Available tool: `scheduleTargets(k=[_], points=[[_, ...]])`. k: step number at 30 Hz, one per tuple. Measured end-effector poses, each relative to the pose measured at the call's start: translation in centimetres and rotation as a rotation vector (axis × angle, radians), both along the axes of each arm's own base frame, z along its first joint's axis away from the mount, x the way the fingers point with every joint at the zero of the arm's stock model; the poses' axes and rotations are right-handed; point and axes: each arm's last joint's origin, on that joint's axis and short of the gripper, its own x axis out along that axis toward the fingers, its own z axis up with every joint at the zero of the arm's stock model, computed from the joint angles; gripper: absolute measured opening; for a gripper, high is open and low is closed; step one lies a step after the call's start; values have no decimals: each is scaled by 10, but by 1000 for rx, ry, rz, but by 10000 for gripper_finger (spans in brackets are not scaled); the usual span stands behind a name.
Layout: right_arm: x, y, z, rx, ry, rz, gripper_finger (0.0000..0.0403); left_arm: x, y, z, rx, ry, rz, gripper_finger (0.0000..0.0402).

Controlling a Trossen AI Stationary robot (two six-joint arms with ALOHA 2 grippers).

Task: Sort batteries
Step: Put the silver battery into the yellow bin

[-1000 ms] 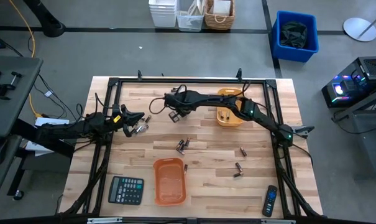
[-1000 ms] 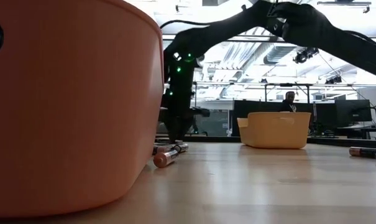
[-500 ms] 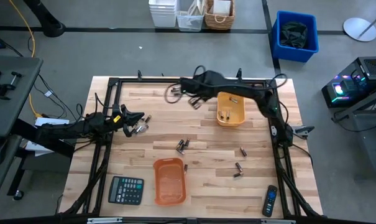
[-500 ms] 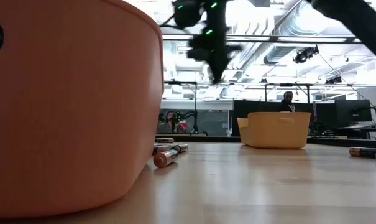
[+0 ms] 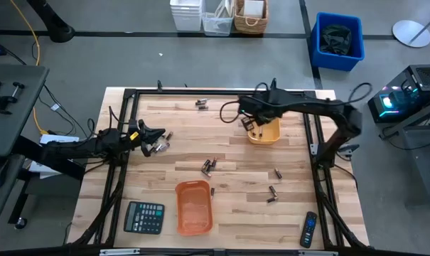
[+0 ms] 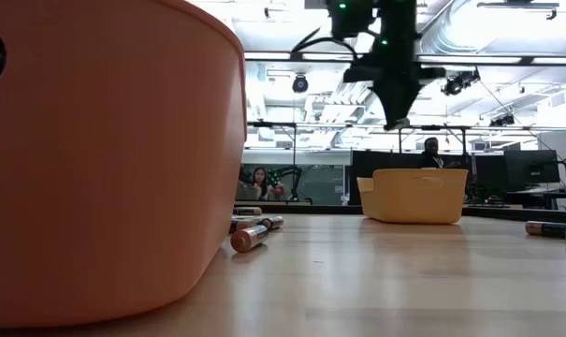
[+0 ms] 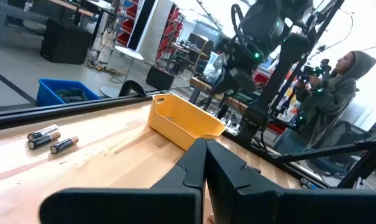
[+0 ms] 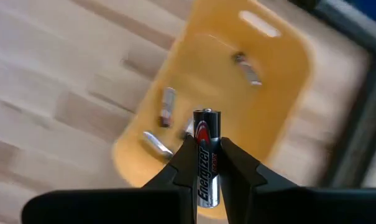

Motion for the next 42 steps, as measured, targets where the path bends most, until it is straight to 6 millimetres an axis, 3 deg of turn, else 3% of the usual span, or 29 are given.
scheduleTargets(k=[5,9,14,18,23,29,36,42], points=[[-23,6,-7,-90,-162,-91,33,0,0,0,0,1,-1,1],[-32,6,-30,-127,-154,-146,34,0,0,0,0,0,0,1],[-44,3,-59,-129,-74,-211,95,0,0,0,0,1,-1,1],[-46,2,-69,-26,-111,-217,146,0,0,0,0,1,0,1],[-35,3,-67,-79,-172,-109,184,0,0,0,0,0,-1,1],[-17,-5,-58,-204,-321,7,189,0,0,0,0,1,0,1],[5,-11,-43,-105,-625,200,189,0,0,0,18,8,5,1],[12,-9,-37,-65,-737,258,190,0,1,1,120,41,28,1]])
